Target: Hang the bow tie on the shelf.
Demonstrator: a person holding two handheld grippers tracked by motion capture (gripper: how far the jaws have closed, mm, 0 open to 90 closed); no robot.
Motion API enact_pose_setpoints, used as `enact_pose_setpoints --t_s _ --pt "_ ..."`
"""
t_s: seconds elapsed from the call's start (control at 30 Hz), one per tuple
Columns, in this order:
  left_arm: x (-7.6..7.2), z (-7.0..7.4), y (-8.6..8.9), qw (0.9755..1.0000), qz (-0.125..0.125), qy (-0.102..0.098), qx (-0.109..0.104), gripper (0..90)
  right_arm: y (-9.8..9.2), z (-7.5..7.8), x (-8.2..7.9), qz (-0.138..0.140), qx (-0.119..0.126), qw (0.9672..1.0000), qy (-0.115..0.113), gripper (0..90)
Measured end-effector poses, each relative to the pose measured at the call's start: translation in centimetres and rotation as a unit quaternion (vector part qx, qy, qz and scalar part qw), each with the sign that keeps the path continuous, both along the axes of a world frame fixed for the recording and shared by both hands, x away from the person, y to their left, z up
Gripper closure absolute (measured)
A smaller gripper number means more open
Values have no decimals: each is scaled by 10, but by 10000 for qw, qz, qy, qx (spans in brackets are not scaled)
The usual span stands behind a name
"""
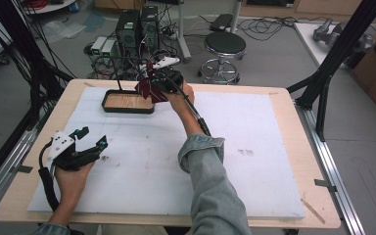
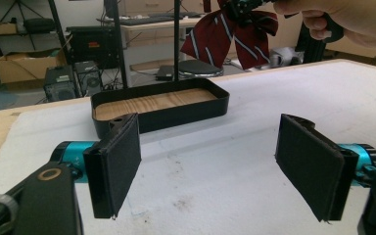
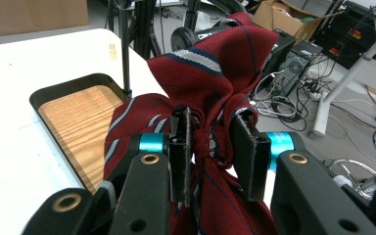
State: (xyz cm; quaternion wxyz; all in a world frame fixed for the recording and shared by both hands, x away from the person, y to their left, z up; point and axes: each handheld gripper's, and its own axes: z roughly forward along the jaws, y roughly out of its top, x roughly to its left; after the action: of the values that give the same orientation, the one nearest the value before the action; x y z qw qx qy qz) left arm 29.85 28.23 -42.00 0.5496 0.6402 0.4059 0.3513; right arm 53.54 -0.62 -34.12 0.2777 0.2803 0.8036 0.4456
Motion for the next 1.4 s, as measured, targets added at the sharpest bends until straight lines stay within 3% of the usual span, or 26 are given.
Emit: enact_pose_setpoints --t_s 0.93,1.4 --pt "0 0 0 10000 7 -12 14 251 -10 -3 -1 83 -111 9986 513 584" --pt "0 -1 -1 10000 28 -5 28 251 -31 -8 -13 182 70 9976 659 552"
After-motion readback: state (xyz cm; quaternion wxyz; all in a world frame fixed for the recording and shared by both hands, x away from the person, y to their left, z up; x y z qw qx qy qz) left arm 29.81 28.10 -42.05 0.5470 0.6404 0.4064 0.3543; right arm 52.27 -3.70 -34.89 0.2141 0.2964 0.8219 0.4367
